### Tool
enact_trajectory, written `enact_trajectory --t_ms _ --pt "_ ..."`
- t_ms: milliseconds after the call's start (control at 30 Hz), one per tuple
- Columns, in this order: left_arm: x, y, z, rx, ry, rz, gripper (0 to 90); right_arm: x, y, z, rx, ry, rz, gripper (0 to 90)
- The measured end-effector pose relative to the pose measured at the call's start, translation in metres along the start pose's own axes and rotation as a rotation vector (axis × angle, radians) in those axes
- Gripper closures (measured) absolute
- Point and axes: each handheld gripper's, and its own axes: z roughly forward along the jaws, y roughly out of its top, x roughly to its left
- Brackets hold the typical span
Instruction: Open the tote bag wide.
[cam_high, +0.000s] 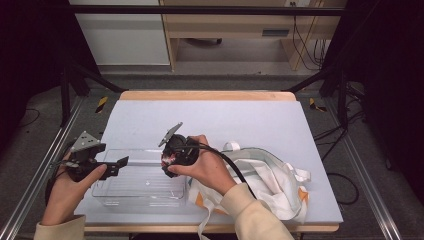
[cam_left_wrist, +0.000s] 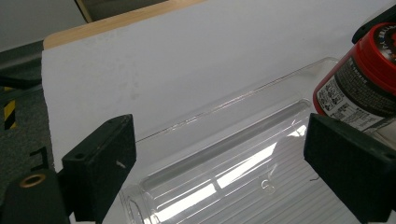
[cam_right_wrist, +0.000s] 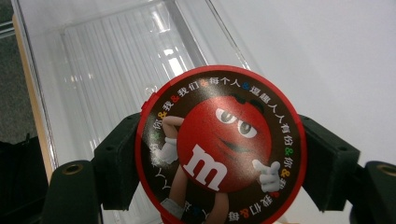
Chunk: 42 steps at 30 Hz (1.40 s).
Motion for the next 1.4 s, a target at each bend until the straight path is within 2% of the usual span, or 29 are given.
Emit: enact_trajectory --t_ms 600,1400 --pt "0.000 0.000 0.001 0.004 -0.002 0.002 9.3 0.007 -0.007 0.016 0.056 0.017 -0.012 25.5" --pt "-0.001 0.000 0.001 0.002 -0.003 0.004 9.3 0.007 -0.012 0.032 0.084 0.019 -0.016 25.5"
